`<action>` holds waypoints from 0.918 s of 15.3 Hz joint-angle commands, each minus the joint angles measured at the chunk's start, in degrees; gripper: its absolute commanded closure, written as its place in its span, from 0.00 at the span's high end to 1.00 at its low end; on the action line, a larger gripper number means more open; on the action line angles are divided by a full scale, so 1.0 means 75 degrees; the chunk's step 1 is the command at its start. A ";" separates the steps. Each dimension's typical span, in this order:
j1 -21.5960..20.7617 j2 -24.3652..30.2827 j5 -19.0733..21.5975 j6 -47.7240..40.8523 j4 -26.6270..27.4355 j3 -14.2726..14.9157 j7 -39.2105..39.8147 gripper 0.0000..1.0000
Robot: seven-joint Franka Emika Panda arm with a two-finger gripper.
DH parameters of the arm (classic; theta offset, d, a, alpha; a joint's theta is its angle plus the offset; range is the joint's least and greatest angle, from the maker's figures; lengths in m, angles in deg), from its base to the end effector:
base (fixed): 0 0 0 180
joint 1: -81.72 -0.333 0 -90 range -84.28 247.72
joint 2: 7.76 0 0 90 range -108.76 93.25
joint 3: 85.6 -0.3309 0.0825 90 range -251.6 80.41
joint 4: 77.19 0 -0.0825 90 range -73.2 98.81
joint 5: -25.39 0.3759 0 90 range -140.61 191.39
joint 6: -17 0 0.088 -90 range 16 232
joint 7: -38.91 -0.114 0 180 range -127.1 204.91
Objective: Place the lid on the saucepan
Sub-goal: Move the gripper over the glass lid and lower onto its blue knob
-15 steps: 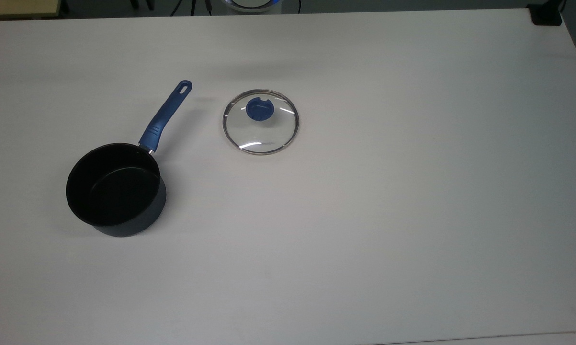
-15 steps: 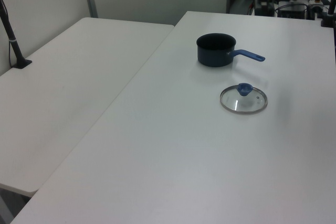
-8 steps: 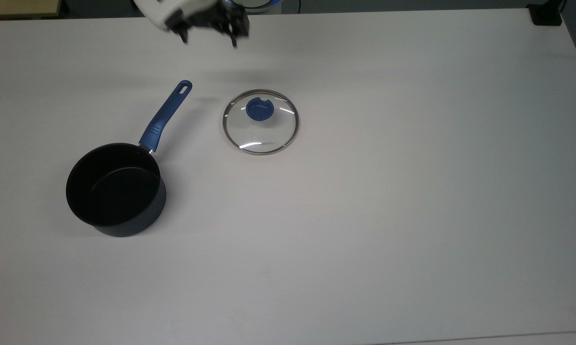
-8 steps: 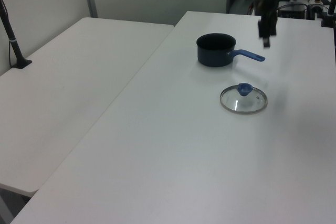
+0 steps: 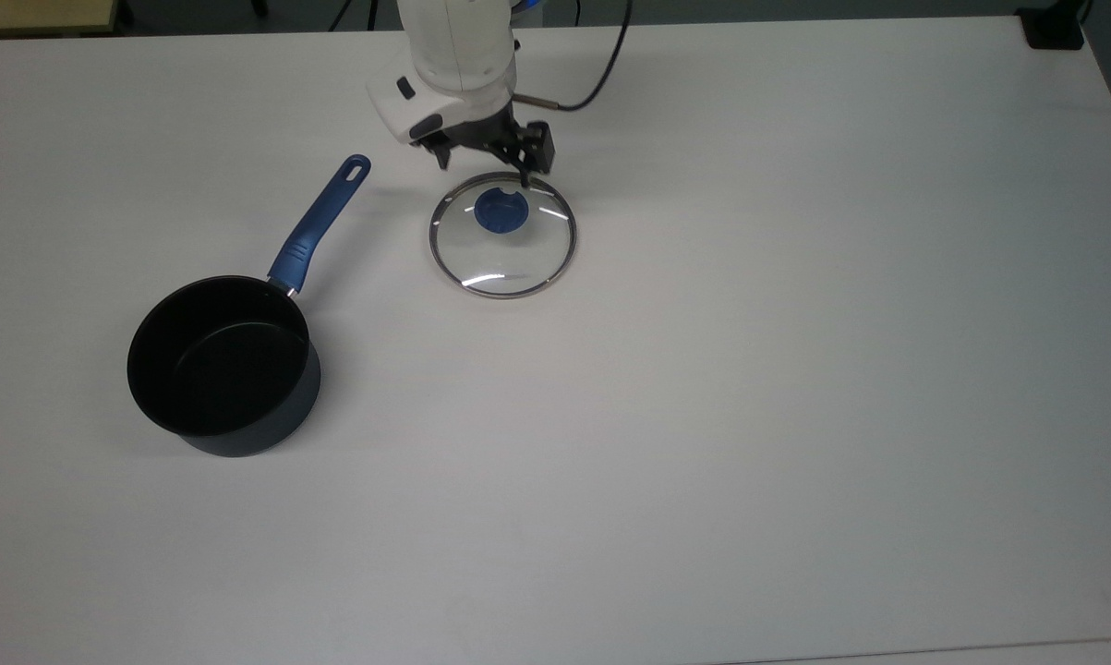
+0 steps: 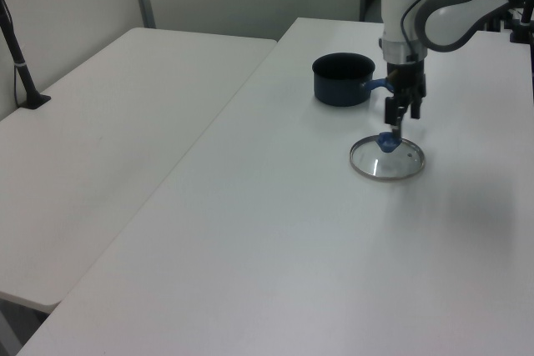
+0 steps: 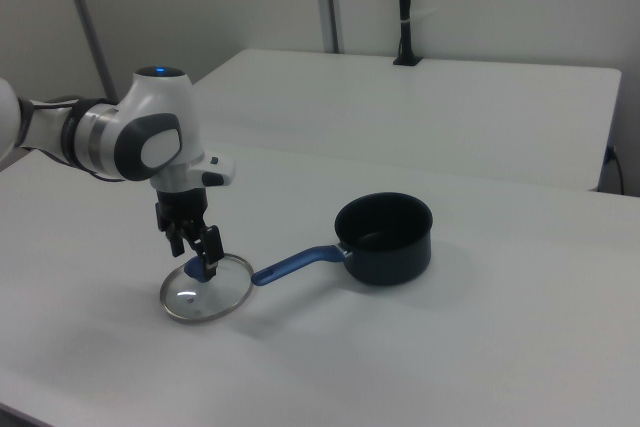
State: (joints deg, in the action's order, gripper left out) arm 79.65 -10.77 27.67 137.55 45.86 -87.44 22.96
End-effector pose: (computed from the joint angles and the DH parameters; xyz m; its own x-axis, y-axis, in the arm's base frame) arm 0.5275 0.0381 0.3827 0.9682 -0.2284 -0.1019 -0.2302 -0.9731 -0.0061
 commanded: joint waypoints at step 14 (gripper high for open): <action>-0.0076 -0.0735 0.0352 0.1458 -0.0118 -0.0153 -0.0909 0.56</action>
State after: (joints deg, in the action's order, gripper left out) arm 79.62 -16.10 30.09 147.61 45.51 -88.68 17.32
